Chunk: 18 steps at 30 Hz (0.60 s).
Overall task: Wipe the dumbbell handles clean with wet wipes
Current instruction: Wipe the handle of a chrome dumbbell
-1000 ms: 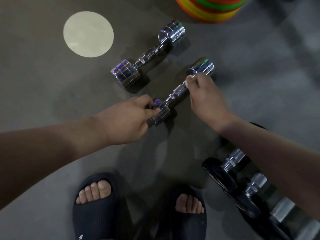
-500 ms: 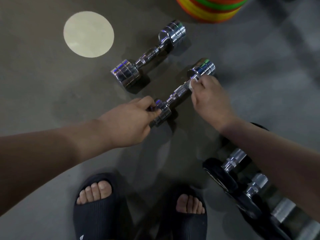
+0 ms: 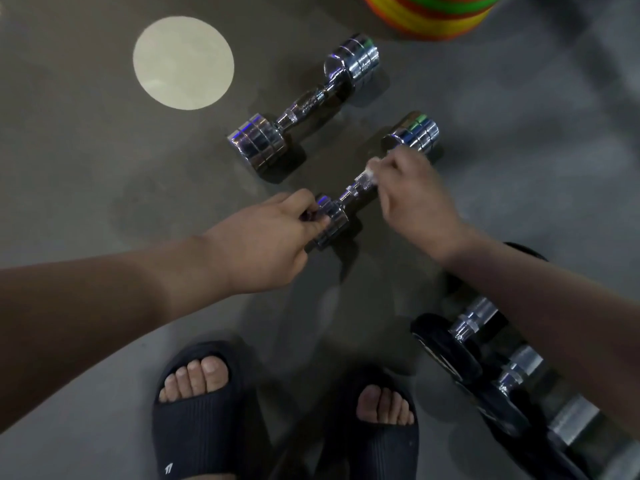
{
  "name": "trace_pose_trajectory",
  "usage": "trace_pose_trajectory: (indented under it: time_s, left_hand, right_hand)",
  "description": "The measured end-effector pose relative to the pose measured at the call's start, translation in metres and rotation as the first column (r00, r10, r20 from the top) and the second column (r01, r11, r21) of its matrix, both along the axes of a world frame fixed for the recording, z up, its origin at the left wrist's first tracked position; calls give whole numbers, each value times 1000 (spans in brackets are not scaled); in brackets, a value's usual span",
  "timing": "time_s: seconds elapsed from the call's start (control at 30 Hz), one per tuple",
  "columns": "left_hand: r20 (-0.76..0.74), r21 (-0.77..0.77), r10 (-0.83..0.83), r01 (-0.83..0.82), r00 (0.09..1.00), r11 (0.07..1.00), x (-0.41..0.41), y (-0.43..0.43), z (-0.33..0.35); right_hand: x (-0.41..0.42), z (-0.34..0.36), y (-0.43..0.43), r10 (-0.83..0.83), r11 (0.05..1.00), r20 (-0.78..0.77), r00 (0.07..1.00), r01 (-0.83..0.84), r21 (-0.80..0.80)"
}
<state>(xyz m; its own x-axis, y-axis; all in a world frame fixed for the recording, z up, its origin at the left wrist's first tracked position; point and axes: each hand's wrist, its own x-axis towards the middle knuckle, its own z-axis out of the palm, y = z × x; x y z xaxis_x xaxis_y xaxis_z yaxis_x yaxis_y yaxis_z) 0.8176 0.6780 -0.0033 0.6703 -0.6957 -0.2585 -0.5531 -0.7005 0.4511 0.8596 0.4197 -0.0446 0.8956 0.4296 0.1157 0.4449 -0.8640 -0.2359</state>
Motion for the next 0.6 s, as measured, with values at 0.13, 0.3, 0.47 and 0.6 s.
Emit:
trace_pose_trajectory:
  time_s: [0.13, 0.3, 0.47, 0.6]
  left_hand:
    - [5, -8, 6, -6, 1000, 1000, -2, -1, -3]
    - [29, -7, 17, -17, 999, 1000, 2, -3, -4]
    - [-3, -20, 22, -22, 1000, 1000, 0, -2, -4]
    - [-28, -79, 42, -44, 999, 996, -1, -1, -3]
  right_hand:
    - [-4, -3, 8, -166, 986, 34, 986, 166, -1]
    - [-22, -2, 10, 114, 991, -46, 992, -110, 77]
    - [-16, -4, 8, -153, 985, 2, 988, 153, 75]
    - [-34, 0, 13, 61, 998, -41, 997, -60, 20]
